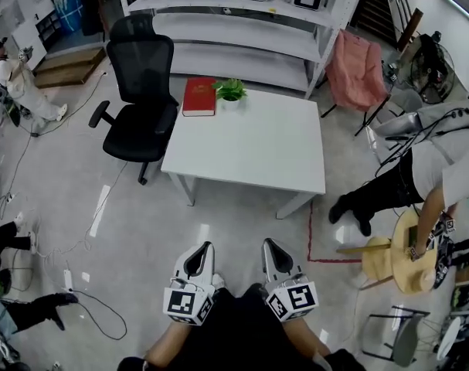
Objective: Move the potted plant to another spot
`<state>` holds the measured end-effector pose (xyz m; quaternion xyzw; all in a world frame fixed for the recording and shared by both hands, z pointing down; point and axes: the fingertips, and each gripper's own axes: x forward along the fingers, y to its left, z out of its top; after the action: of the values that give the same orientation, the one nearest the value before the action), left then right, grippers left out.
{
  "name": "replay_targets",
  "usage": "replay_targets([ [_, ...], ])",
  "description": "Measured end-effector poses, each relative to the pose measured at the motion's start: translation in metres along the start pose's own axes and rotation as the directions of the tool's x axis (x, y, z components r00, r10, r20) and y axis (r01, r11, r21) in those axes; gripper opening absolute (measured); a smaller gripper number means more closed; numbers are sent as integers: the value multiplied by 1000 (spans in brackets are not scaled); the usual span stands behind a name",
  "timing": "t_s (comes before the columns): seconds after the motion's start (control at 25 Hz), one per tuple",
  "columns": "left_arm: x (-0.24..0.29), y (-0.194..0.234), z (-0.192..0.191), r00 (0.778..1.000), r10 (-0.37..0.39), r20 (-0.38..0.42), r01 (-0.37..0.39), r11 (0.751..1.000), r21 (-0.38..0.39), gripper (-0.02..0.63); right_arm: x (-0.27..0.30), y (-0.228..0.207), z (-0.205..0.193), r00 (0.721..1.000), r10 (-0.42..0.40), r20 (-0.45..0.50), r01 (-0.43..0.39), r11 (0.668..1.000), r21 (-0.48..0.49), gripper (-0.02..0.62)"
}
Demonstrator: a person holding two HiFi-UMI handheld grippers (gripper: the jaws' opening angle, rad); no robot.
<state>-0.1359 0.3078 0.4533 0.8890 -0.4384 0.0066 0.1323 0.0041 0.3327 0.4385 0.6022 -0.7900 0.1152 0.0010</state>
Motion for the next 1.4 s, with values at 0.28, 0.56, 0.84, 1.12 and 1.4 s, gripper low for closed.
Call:
replay_targets([
  [0.28, -8, 37, -12, 1000, 11, -19, -11, 1000, -21, 18, 18, 7, -6, 999, -34, -7, 34, 999, 1, 12],
  [0.56, 18, 56, -18, 999, 17, -36, -18, 999, -30, 18, 46, -2, -10, 999, -32, -10, 32, 999, 9, 12],
  [0.84, 72, 76, -11, 998, 32, -48, -33, 999, -22, 18, 99, -29, 0, 1000, -7, -5, 7, 1000, 12, 12],
  [1.12, 154, 87, 10, 998, 28, -54, -29, 999, -14, 18, 165, -73, 26, 1000, 30, 3, -30, 999, 21, 12],
  [1.4, 240, 85, 28, 996, 49, -69, -48, 999, 16, 18, 219, -136, 55, 998, 54, 26, -55, 998, 35, 12],
])
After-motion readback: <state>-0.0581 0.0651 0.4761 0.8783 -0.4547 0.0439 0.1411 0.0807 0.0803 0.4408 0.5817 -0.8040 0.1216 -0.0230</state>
